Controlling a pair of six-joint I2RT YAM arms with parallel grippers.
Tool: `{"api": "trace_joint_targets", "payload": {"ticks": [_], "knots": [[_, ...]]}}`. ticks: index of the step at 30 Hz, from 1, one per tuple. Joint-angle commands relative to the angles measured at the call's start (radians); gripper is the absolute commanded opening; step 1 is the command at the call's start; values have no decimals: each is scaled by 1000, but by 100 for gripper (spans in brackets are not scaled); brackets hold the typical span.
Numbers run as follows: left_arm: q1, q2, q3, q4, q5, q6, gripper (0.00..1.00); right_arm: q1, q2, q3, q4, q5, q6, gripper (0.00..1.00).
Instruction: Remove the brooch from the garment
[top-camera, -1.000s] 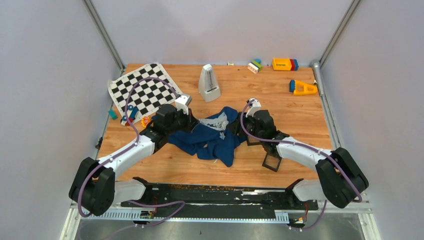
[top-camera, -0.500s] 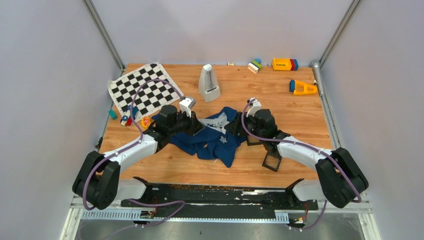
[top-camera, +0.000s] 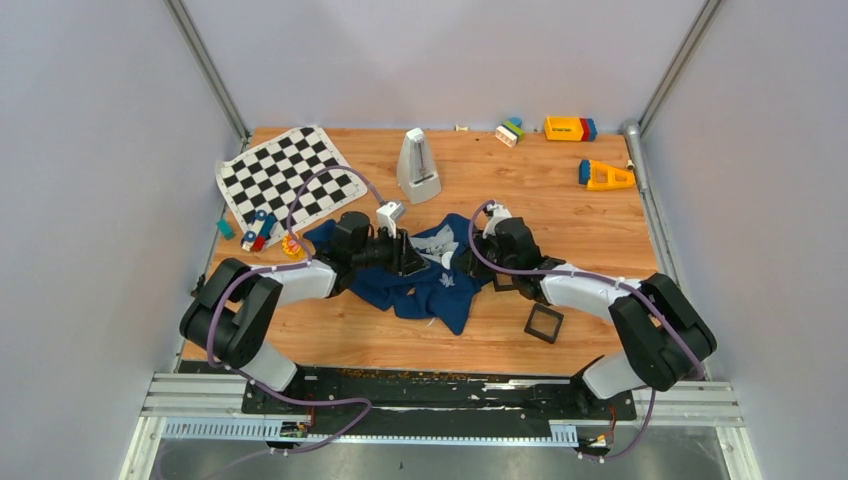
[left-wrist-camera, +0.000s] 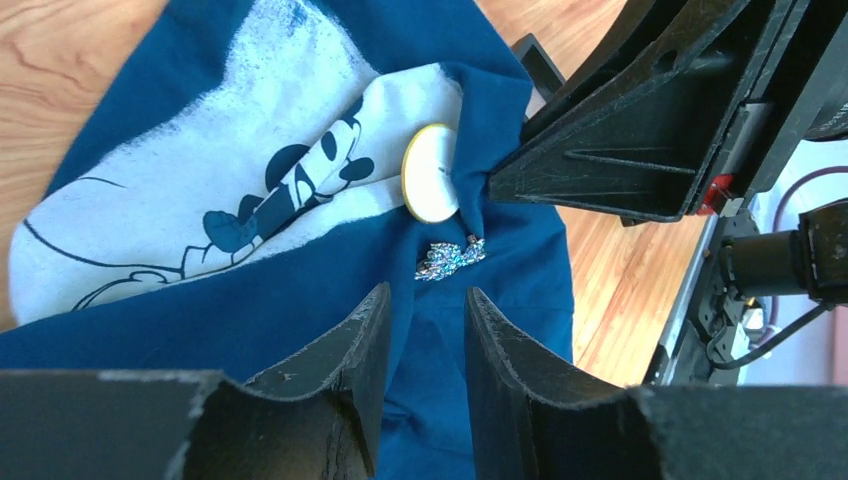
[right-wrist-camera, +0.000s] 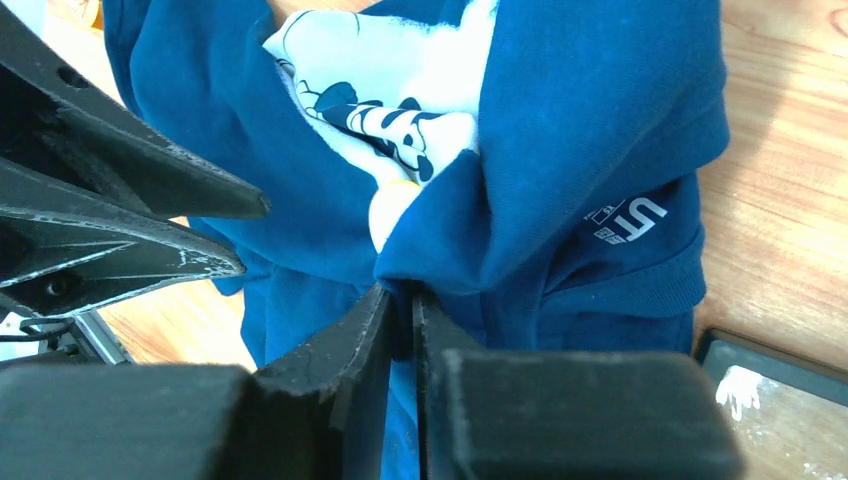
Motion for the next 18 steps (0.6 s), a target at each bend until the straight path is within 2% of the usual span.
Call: {"api": "trace_joint_targets", "payload": {"ticks": [1,4,12,15,18], "knots": [[-3,11,37,111,61,-37,40,7,-17,31,24,-30,2,9],[-5,23,40,125,72,-49,41,7,-50,8,59,-62,8,0],[-5,56,37,176,110,-92,48,8,-106,-33,129,-106,12,0],[-6,65,41,181,114,-97,48,9,-112,-44,152,-125,14,0],[-8,78,48,193,134,-104,43,7,-109,-46,166,-140,17,0]]}}
